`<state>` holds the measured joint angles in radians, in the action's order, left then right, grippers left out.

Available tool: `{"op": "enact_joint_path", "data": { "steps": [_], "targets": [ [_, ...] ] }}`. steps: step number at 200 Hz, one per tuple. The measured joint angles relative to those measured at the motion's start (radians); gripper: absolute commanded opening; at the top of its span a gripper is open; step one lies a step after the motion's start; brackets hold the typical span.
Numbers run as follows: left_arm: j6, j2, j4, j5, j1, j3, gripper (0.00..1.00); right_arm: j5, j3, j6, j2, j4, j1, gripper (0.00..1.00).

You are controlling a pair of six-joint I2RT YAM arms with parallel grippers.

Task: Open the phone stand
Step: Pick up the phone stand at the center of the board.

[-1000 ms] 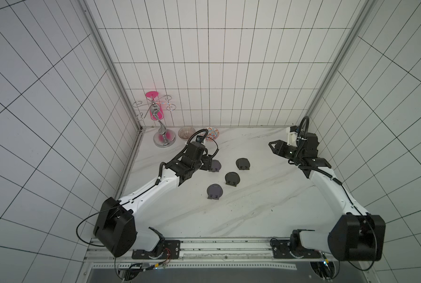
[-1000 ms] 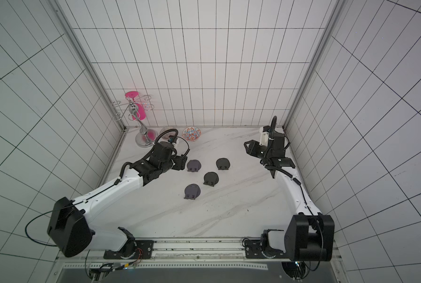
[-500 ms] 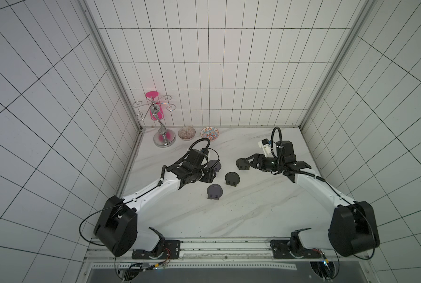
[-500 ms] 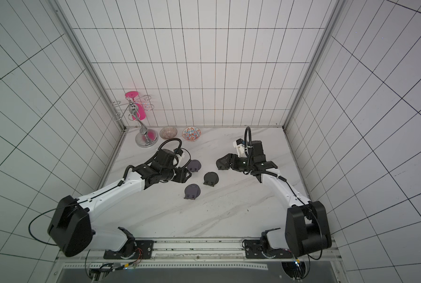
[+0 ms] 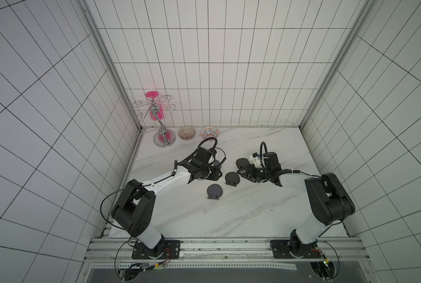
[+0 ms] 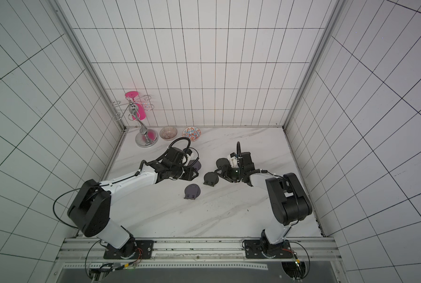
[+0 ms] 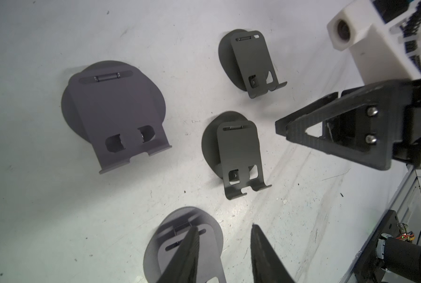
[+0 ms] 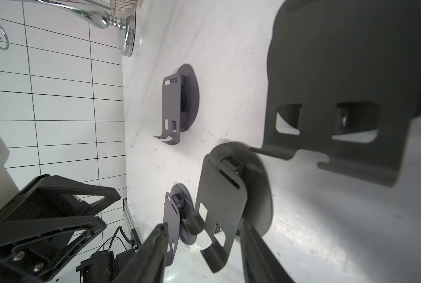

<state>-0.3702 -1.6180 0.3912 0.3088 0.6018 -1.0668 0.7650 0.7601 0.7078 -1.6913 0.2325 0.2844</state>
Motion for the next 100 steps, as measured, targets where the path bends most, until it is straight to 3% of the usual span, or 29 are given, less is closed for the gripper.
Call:
{"op": "enact_joint_path", "data": {
  "steps": [100],
  "targets": [
    [-0.008,-0.155,-0.066,0.03,0.02,-0.064,0.35,0.013,0.0,0.027,-0.087,0.107,0.005,0.5]
  ]
}}
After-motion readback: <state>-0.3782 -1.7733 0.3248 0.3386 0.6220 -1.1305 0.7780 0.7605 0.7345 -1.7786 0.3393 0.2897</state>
